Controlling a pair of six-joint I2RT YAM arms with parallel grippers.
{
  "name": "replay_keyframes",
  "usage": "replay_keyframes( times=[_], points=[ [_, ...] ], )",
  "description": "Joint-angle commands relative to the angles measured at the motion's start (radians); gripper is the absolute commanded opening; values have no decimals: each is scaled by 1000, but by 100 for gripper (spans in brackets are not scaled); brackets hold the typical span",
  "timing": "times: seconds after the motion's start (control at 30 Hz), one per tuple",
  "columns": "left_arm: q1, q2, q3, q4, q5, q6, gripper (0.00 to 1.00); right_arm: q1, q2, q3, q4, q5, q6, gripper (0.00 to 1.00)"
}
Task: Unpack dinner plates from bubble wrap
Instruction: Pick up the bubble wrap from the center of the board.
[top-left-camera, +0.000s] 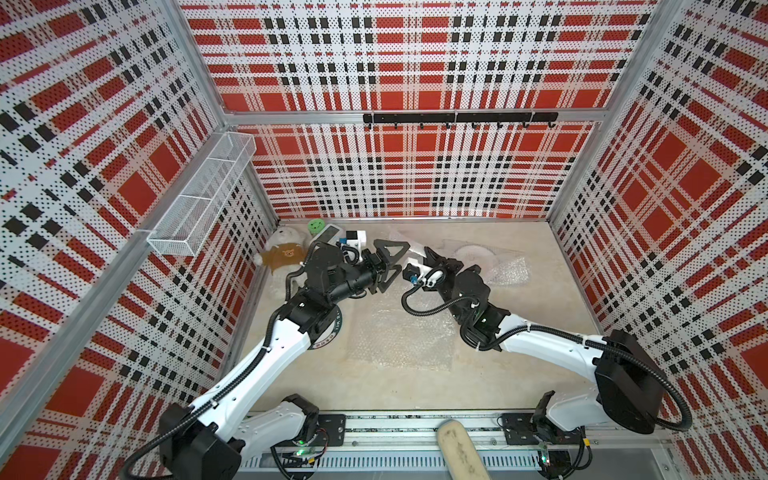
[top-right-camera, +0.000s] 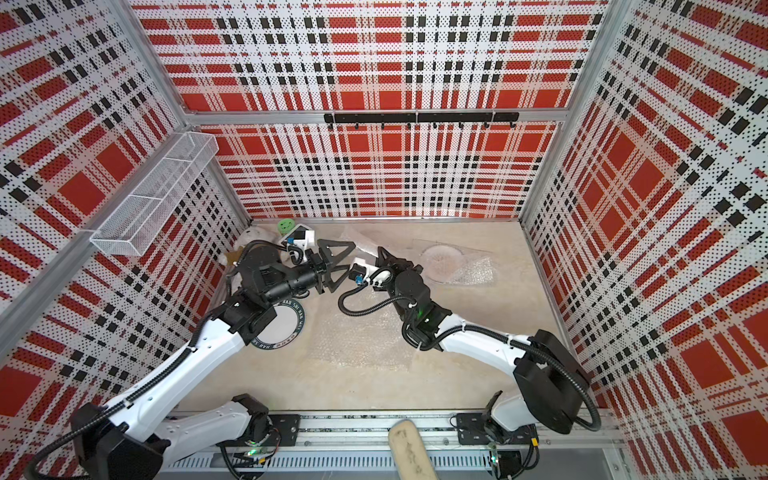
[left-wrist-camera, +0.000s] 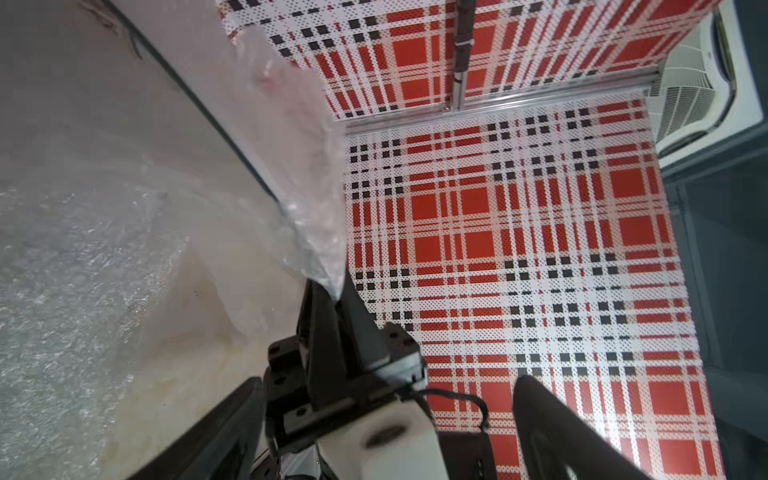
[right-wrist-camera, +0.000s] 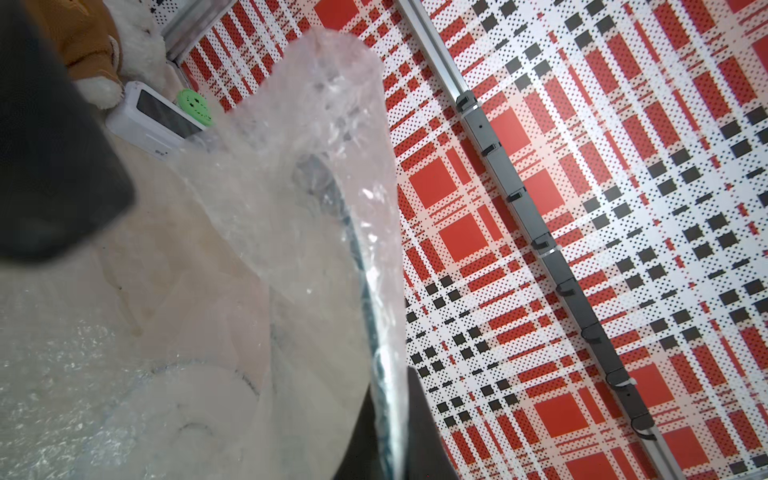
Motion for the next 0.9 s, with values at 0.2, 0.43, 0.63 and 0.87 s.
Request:
replay_keyframes(
  times=[0.2,0.43,0.63,0.87],
  points=[
    [-1,51,38,30,-130,-130,78,63,-3,-37,245,56,-127,0],
    [1,93,32,51,-159,-172,64,78,4,-54,272,75,-130,0],
    [0,107,18,82,-169,-195,44,83,15,-59,284,84,-128,0],
    [-3,109,1,79,-185,-215,24,85,24,-55,279,84,-135,0]
  ],
)
